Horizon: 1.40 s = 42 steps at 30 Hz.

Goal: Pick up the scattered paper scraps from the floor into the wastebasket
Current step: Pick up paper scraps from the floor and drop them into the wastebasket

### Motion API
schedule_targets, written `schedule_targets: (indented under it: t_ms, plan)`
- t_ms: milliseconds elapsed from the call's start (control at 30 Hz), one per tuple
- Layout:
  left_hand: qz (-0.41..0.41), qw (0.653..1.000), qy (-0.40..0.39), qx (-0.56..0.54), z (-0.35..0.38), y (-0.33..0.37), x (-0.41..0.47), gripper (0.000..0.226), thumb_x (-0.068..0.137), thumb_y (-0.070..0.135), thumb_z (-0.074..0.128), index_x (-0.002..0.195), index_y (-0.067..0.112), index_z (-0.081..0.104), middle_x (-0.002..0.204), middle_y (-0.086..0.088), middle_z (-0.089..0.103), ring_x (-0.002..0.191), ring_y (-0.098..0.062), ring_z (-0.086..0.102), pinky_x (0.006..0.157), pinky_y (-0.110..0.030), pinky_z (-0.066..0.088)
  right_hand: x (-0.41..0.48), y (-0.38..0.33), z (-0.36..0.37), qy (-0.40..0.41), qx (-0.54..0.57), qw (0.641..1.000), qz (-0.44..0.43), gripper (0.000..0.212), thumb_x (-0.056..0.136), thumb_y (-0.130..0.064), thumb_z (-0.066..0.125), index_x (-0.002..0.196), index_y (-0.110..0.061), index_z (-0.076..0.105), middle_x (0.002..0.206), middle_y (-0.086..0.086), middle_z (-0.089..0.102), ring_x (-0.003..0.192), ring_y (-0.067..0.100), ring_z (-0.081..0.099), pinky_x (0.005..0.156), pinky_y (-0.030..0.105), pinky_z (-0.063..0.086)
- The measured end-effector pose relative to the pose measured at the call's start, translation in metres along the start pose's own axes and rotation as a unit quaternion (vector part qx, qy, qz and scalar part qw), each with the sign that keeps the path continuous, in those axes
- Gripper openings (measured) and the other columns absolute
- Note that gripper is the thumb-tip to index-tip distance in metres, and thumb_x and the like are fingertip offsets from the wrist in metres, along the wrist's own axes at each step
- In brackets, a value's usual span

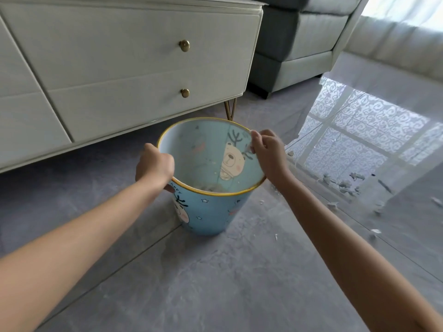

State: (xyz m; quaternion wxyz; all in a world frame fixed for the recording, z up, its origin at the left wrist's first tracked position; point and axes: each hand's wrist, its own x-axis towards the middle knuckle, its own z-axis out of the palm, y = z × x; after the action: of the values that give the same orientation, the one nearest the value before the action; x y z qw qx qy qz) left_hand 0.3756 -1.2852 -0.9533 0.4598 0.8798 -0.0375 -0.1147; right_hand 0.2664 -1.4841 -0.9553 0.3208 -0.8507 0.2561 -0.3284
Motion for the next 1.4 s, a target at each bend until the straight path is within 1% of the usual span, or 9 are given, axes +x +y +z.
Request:
schedule_targets:
  t_ms: [100, 267, 400, 500, 600, 700, 833, 1300, 1400]
  plan:
    - [0.004, 1.0, 0.01, 0.015, 0.004, 0.004, -0.001, 0.038, 0.088, 0.004, 0.036, 0.125, -0.001, 0.044, 0.125, -0.02, 0.053, 0.075, -0.032, 0.05, 0.043, -0.036, 0.047, 0.004, -0.008, 0.003, -0.126, -0.156, 0.974, -0.106, 0.027, 0.087, -0.042, 0.058, 0.074, -0.019, 0.065, 0.088, -0.01, 0.054, 0.089, 0.011, 0.045, 0.091, 0.033, 0.026]
    - [0.002, 1.0, 0.003, 0.03, 0.007, 0.007, -0.001, 0.036, 0.089, 0.004, 0.035, 0.125, 0.0, 0.042, 0.124, -0.019, 0.052, 0.082, -0.034, 0.051, 0.037, -0.03, 0.048, -0.001, -0.003, -0.002, -0.13, -0.034, 0.989, -0.069, 0.012, 0.075, -0.025, 0.076, 0.074, -0.021, 0.065, 0.05, -0.011, 0.051, 0.047, 0.002, 0.047, 0.056, 0.01, 0.034]
    - [-0.016, 1.0, 0.006, -0.001, 0.006, 0.003, 0.007, 0.038, 0.084, 0.006, 0.036, 0.121, 0.002, 0.044, 0.115, -0.015, 0.053, 0.093, -0.042, 0.06, 0.056, -0.045, 0.06, 0.002, -0.004, -0.007, -0.142, 0.1, 0.983, -0.056, 0.022, 0.091, -0.015, 0.056, 0.11, -0.019, 0.067, 0.097, -0.009, 0.07, 0.083, -0.003, 0.064, 0.076, 0.015, 0.049]
    - [-0.035, 0.999, -0.003, -0.026, 0.004, 0.0, 0.012, 0.038, 0.085, 0.004, 0.036, 0.122, -0.001, 0.044, 0.114, -0.015, 0.053, 0.088, -0.04, 0.058, 0.03, -0.026, 0.047, -0.01, 0.01, -0.015, 0.005, 0.231, 0.973, 0.016, 0.031, 0.097, -0.015, 0.042, 0.127, -0.015, 0.052, 0.127, 0.003, 0.057, 0.107, 0.004, 0.056, 0.088, 0.009, 0.043]
    - [-0.052, 0.997, 0.012, -0.056, 0.001, 0.001, 0.016, 0.038, 0.083, 0.005, 0.035, 0.119, -0.002, 0.046, 0.12, -0.023, 0.054, 0.087, -0.044, 0.063, 0.032, -0.03, 0.049, -0.058, 0.074, -0.001, 0.092, 0.046, 0.978, 0.183, 0.044, 0.098, -0.022, 0.038, 0.139, -0.008, 0.037, 0.146, 0.009, 0.039, 0.133, 0.015, 0.035, 0.109, 0.02, 0.024]
    - [-0.064, 0.994, 0.029, -0.083, -0.001, 0.004, 0.02, 0.039, 0.084, 0.005, 0.035, 0.121, -0.001, 0.045, 0.124, -0.021, 0.053, 0.083, -0.042, 0.063, 0.027, -0.028, 0.044, -0.138, 0.138, 0.021, -0.075, -0.147, 0.93, 0.328, 0.072, 0.096, -0.042, 0.038, 0.148, -0.006, 0.004, 0.157, 0.013, 0.001, 0.146, 0.024, -0.003, 0.118, 0.035, -0.003]
    - [-0.062, 0.991, 0.049, -0.107, 0.001, 0.013, 0.026, 0.04, 0.085, 0.005, 0.033, 0.125, 0.004, 0.04, 0.129, -0.016, 0.05, 0.089, -0.041, 0.063, 0.05, -0.045, 0.058, -0.171, 0.178, 0.027, -0.161, -0.28, 0.904, 0.28, 0.092, 0.087, -0.065, 0.034, 0.148, -0.011, -0.011, 0.156, 0.01, -0.018, 0.143, 0.023, -0.019, 0.113, 0.036, -0.017]
    - [-0.017, 0.994, 0.099, 0.036, 0.018, 0.014, 0.055, 0.04, 0.087, 0.007, 0.036, 0.126, 0.002, 0.045, 0.126, -0.015, 0.054, 0.076, -0.037, 0.052, 0.061, -0.039, 0.054, -0.013, 0.232, 0.047, -0.1, -0.234, 0.933, 0.254, 0.062, 0.097, -0.039, 0.027, 0.149, -0.02, -0.002, 0.159, 0.001, -0.002, 0.146, 0.018, 0.004, 0.119, 0.037, 0.002]
    - [-0.016, 0.994, 0.104, 0.04, 0.019, 0.013, 0.058, 0.039, 0.087, 0.009, 0.036, 0.125, 0.003, 0.046, 0.128, -0.017, 0.055, 0.099, -0.042, 0.058, 0.077, -0.042, 0.054, 0.01, 0.226, 0.073, -0.112, -0.172, 0.943, 0.262, 0.052, 0.098, -0.04, 0.021, 0.148, -0.029, 0.011, 0.158, -0.002, 0.008, 0.146, 0.017, 0.006, 0.117, 0.044, -0.002]
